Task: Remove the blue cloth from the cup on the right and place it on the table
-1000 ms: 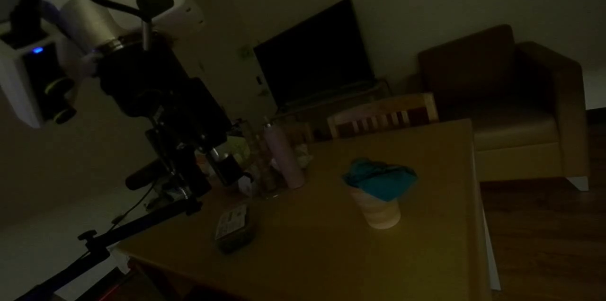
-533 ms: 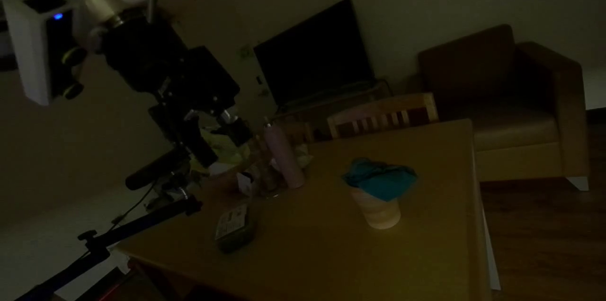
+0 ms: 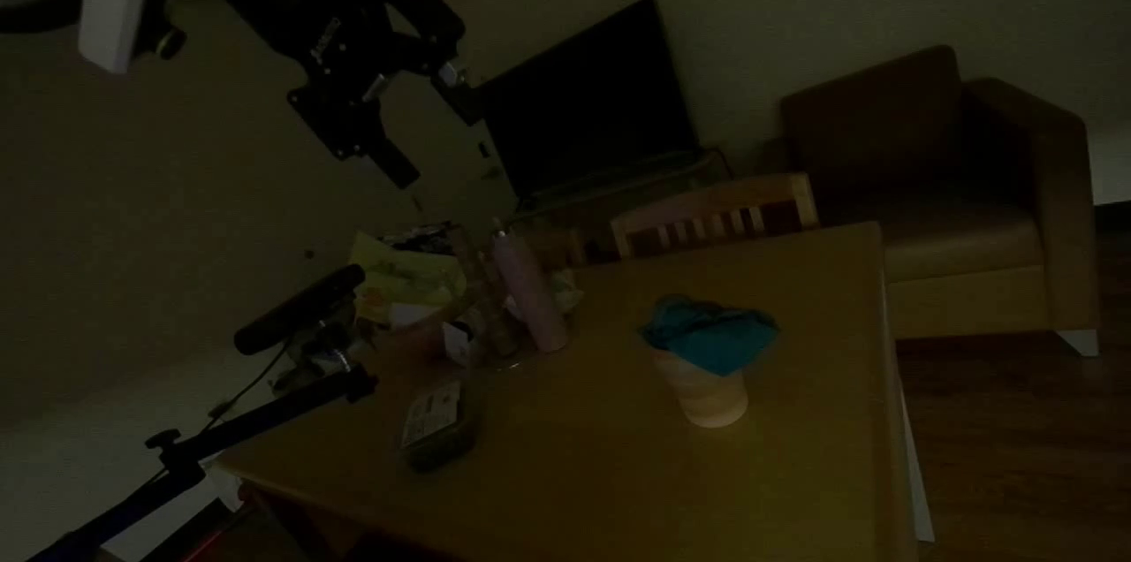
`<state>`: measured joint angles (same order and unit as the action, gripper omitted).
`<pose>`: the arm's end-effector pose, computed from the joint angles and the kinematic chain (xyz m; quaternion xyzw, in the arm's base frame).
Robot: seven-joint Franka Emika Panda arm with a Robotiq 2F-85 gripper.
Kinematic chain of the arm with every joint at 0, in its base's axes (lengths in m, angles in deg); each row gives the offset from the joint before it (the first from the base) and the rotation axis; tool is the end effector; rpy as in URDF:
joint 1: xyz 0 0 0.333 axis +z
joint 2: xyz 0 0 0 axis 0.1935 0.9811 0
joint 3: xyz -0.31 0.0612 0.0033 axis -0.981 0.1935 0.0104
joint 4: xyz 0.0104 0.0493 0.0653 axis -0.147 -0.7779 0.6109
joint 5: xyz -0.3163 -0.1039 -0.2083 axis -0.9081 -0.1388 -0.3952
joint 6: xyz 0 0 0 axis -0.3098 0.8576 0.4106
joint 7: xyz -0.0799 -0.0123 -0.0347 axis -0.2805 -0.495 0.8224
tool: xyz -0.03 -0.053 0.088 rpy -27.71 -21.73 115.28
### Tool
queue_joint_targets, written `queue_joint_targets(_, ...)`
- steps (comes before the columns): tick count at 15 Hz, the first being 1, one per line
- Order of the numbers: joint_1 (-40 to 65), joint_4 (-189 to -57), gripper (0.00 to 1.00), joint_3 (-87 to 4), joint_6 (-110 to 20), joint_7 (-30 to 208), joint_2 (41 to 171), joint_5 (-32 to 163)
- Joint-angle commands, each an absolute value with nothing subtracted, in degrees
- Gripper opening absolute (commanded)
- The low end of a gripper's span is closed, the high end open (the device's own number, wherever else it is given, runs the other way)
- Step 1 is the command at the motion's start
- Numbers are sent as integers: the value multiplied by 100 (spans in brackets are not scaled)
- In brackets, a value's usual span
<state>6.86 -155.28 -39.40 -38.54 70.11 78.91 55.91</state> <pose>0.5162 -0.0616 0.4961 0.9801 0.1266 0.1067 0.1096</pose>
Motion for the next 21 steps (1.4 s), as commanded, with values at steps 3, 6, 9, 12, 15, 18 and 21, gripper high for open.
queue_joint_targets(3,793,-14303,100,-4062,-3409,6602,8819,6101)
queue_joint_targets(6,771,-13724,100,-4025,-3034,6611,9305,6135)
queue_joint_targets(9,749,-13995,100,-4012,-3280,6759,9180,6014)
queue_joint_targets(12,746,-13892,100,-4009,-3256,6759,9282,6017)
queue_joint_targets(15,754,-13822,100,-4003,-3239,6766,9360,5999)
queue_joint_targets(18,763,-13753,100,-4001,-3689,6914,9539,5906)
queue_joint_targets(21,754,-13628,100,-4002,-4222,6901,9801,5907)
